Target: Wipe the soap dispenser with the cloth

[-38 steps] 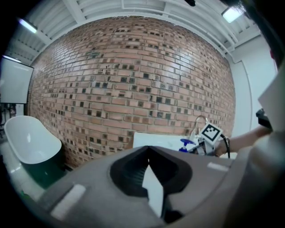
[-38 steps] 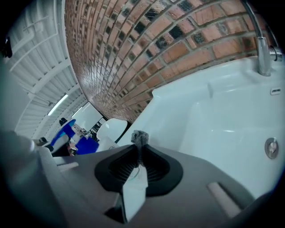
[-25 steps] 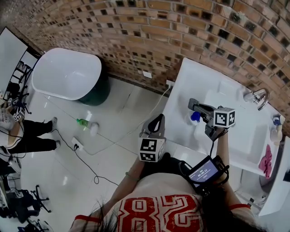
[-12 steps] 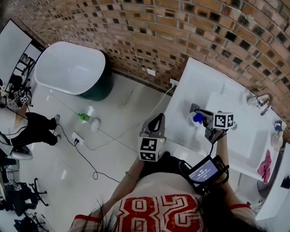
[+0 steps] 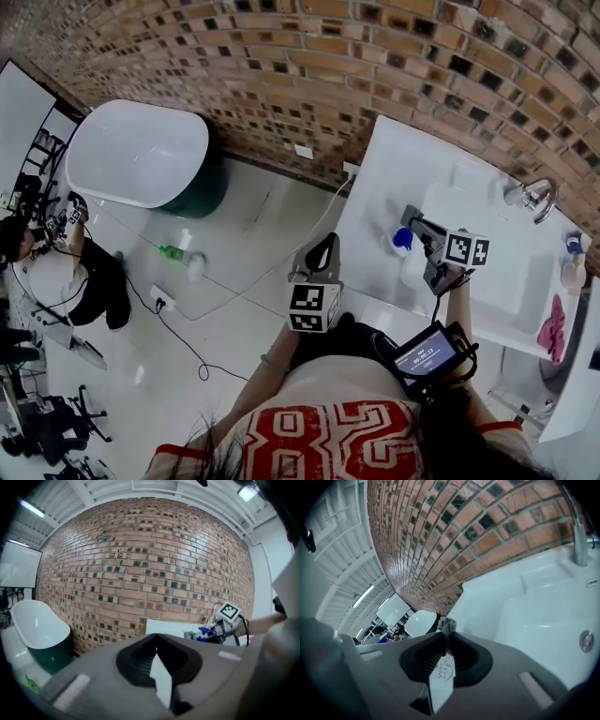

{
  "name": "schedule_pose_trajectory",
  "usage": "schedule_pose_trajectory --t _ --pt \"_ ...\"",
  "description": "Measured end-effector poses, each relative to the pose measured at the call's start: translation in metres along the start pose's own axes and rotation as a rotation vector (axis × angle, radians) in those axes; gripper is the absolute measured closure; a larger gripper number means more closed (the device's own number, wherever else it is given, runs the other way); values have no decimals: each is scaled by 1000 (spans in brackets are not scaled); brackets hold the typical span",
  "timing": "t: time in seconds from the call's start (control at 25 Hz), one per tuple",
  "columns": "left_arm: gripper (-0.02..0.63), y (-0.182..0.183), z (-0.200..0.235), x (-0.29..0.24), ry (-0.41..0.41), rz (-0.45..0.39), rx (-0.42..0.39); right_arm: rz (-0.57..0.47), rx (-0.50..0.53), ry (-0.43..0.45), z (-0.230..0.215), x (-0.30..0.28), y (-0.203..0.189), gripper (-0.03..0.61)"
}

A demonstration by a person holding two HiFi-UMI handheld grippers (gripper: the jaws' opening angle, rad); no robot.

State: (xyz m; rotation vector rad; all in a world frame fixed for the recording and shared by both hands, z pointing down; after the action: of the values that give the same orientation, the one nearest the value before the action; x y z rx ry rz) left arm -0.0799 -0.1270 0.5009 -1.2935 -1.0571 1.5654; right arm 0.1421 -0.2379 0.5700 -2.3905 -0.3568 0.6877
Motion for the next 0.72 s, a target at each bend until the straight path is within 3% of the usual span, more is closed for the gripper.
schedule_pose_trajectory --t 0.32,0.72 --pt "611 7 -23 -4 -103 10 12 -155 44 15 63 59 32 529" --pt "611 5 -46 5 -189 9 -16 -243 -150 164 108 64 16 529"
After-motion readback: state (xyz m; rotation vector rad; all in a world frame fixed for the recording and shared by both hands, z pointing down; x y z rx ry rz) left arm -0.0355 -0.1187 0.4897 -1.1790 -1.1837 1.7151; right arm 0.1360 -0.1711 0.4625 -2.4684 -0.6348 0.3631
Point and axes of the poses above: the fingertips, and each gripper's own axes: x backward along the fingers, z to its left, y out of its top, the point moved 4 cm from there along x, backward along the fingers, and after that the axes turned 6 degrees about y, right-handed, at the moved point
